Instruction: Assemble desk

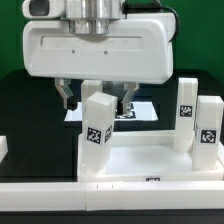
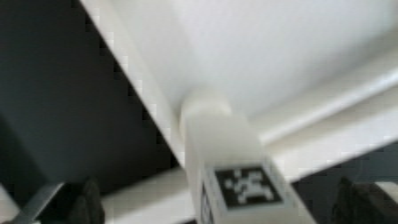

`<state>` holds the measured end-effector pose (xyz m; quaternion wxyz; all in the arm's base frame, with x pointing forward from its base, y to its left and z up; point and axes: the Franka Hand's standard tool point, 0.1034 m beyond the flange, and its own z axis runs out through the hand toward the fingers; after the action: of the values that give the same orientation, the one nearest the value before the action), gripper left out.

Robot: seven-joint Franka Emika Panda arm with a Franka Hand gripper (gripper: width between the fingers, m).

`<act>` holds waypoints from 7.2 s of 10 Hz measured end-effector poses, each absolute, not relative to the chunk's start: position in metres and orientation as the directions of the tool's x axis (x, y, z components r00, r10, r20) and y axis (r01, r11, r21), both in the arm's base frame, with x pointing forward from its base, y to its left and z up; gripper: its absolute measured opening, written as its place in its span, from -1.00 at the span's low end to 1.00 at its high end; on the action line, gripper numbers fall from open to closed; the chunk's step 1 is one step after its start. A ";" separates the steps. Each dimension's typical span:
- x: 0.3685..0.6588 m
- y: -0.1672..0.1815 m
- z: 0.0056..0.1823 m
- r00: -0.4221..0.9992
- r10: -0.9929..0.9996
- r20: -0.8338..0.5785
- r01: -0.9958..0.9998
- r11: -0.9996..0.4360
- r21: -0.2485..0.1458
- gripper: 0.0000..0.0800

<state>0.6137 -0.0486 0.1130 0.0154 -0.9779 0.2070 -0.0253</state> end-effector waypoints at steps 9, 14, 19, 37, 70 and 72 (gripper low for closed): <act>0.627 -0.049 0.113 0.802 -0.593 0.076 -0.590 -0.806 -0.055 -0.29; 0.630 -0.037 0.111 0.031 -1.000 -0.001 -0.994 -0.031 -0.105 -0.29; 0.630 -0.029 0.110 0.086 -0.996 0.014 -0.990 -0.087 -0.114 0.19; 0.629 -0.040 0.116 0.598 -0.791 0.129 -0.791 -0.608 -0.064 -0.29; 0.629 -0.039 0.114 -0.119 -0.992 -0.043 -0.979 0.124 -0.164 -0.28; 0.630 -0.030 0.114 -0.282 -0.956 -0.076 -0.944 0.291 -0.156 -0.28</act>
Offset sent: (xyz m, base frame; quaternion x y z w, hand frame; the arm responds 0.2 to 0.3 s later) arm 0.0000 0.0000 0.0000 0.0000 0.0000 0.0000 1.0000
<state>0.6303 -0.0303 0.1138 0.0773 -0.5940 0.7997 -0.0401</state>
